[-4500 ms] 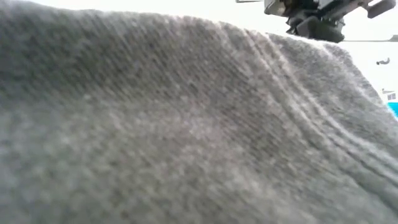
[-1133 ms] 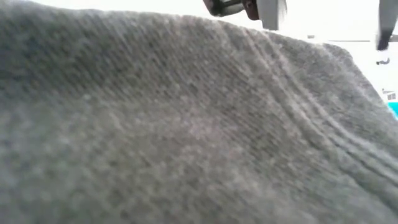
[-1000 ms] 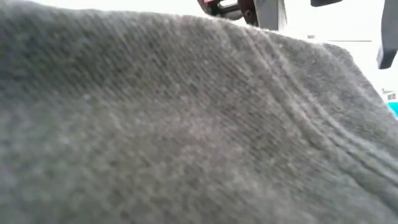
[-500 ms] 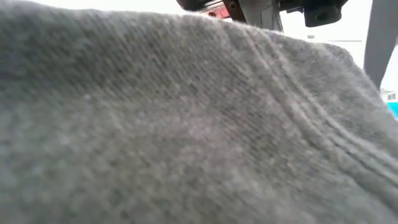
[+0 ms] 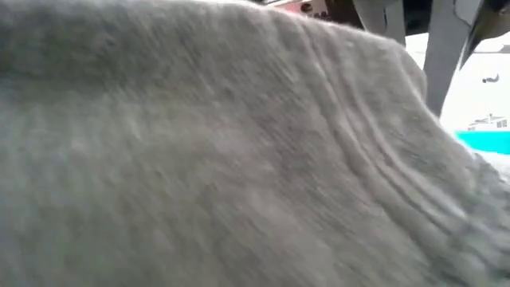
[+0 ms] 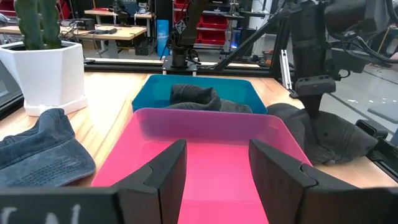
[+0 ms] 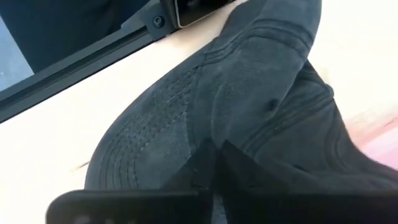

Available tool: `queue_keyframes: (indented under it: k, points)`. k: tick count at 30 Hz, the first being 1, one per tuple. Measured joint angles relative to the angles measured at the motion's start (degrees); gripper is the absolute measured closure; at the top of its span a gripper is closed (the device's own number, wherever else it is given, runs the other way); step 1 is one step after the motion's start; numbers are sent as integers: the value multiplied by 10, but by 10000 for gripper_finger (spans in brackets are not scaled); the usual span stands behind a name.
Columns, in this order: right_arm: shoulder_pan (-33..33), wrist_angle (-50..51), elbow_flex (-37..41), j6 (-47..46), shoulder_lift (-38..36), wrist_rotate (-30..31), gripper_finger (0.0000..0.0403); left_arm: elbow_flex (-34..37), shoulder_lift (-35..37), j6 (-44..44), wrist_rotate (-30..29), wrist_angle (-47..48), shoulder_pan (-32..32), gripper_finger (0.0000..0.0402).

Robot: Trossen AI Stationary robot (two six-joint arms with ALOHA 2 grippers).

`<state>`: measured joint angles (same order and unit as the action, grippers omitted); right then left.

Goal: Pick & Place hat
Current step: Put the bottom black cap into the blue bin

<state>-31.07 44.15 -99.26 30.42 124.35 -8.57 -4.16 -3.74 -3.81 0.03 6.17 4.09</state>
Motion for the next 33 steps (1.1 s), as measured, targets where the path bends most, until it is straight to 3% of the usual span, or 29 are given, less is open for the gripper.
queue_keyframes:
  k: [15, 21, 27, 33]
  points:
    - [-1, -10, 0, -9, -96, 8, 397, 0, 0, 0, 0, 0, 0, 225]
    - [-1, -3, 0, -58, -165, 117, 396, 0, 0, 0, 0, 0, 0, 225]
    - [4, 38, 0, -276, -219, 315, 396, 0, 0, 0, 0, 0, 0, 225]
    - [32, 154, 0, -466, -231, 358, 396, 0, 0, 0, 0, 0, 0, 225]
